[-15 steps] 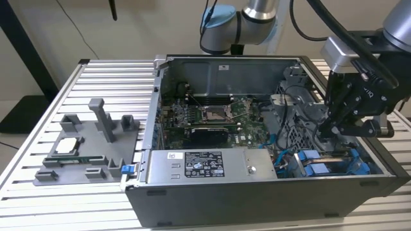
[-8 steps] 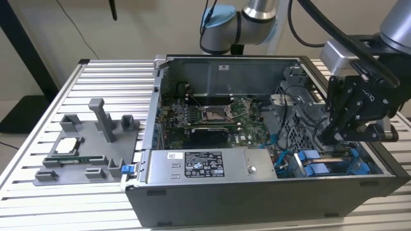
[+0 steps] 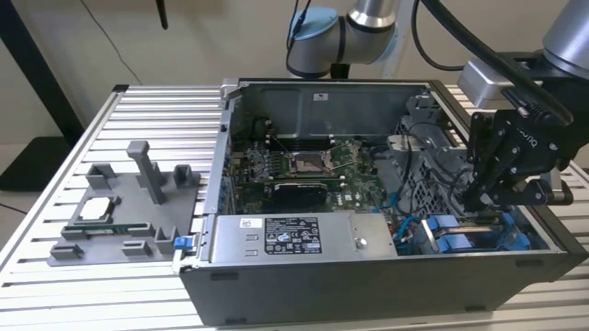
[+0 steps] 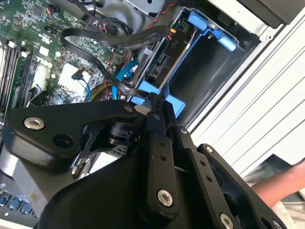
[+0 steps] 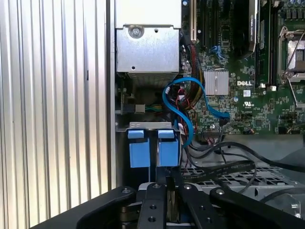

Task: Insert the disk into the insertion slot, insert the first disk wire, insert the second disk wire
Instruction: 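Insert the second disk wire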

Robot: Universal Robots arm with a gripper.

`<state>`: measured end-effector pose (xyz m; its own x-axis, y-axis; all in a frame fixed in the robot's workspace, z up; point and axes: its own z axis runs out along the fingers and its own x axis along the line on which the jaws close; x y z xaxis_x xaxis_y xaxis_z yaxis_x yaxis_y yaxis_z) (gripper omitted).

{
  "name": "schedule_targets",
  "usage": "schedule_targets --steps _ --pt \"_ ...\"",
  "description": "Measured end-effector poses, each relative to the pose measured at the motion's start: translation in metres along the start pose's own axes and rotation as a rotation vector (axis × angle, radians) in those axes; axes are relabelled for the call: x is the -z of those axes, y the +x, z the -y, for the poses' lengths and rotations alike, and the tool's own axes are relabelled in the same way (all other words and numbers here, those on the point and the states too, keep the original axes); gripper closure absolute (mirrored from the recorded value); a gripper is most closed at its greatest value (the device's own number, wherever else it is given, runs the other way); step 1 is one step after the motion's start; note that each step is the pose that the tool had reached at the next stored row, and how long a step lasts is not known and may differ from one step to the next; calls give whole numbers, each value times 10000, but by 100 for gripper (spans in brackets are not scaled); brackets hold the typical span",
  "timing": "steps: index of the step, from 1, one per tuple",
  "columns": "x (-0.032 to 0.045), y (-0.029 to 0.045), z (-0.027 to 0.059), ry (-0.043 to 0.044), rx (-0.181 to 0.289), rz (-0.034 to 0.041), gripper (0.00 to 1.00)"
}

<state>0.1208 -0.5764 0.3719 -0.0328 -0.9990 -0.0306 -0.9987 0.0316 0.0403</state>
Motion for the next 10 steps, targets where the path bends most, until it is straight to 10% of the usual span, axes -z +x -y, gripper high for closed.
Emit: schedule_targets --steps 10 --pt "-26 1 1 0 -1 0 100"
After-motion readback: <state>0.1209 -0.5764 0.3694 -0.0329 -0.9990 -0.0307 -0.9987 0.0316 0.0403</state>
